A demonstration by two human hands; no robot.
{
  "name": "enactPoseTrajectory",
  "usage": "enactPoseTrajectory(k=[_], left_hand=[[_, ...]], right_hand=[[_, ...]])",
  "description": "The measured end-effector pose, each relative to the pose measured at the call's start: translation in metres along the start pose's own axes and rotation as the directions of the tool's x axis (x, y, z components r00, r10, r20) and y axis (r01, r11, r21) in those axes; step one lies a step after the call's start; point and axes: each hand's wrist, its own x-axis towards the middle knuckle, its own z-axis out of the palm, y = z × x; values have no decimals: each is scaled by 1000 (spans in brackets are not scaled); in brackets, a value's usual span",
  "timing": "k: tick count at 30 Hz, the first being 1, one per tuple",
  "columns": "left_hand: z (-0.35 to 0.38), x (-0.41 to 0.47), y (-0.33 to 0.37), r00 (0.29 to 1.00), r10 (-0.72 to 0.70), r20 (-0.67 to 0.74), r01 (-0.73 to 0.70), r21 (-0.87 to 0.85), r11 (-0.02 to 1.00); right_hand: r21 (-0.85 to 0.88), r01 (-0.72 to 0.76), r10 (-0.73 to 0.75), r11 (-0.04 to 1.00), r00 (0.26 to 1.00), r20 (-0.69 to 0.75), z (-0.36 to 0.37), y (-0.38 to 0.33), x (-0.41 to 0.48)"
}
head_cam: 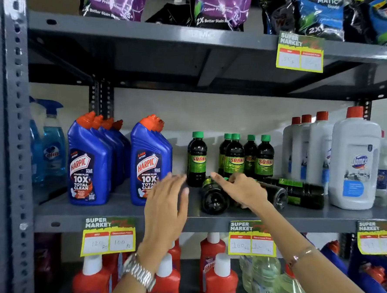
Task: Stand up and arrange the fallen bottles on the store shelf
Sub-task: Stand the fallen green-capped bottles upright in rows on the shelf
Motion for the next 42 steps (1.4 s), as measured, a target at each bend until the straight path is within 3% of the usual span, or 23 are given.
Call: enactPoseTrajectory(k=[2, 6, 14, 17, 21, 27, 35, 37, 40, 42], left_hand=[[5, -13, -2, 999, 42, 26, -43, 59, 997], [17, -26, -6, 992, 114, 63, -122, 155, 980], [18, -19, -5, 982, 139, 125, -162, 203, 966], [18, -20, -7, 981, 141, 134, -166, 200, 966], [18, -20, -8, 980, 142, 138, -167, 194, 967], [21, -21, -10, 984, 143, 111, -161, 172, 972], [24, -23, -11, 986, 145, 82, -158, 179, 971], [25, -23, -12, 986, 148, 78, -160, 182, 970], [27, -23, -12, 989, 133, 66, -143, 174, 974], [28, -22, -11, 991, 120, 65, -130, 172, 977]], right_hand=[[149, -127, 104, 981, 982, 155, 3, 0, 6], [384, -304, 173, 872, 924, 340, 4, 2, 14], [583, -365, 202, 725, 923, 327, 3, 8, 23], [635, -312, 163, 707, 945, 283, 6, 6, 23], [721, -175, 126, 670, 984, 122, 16, 2, 27], [508, 56, 5, 860, 993, -118, 30, 5, 26], [387, 149, -109, 910, 986, -123, 34, 10, 30], [513, 131, -87, 848, 990, -109, 30, 10, 33], [826, 56, -47, 560, 998, -36, 19, 5, 45], [857, 5, -68, 516, 997, 35, 15, 5, 54]])
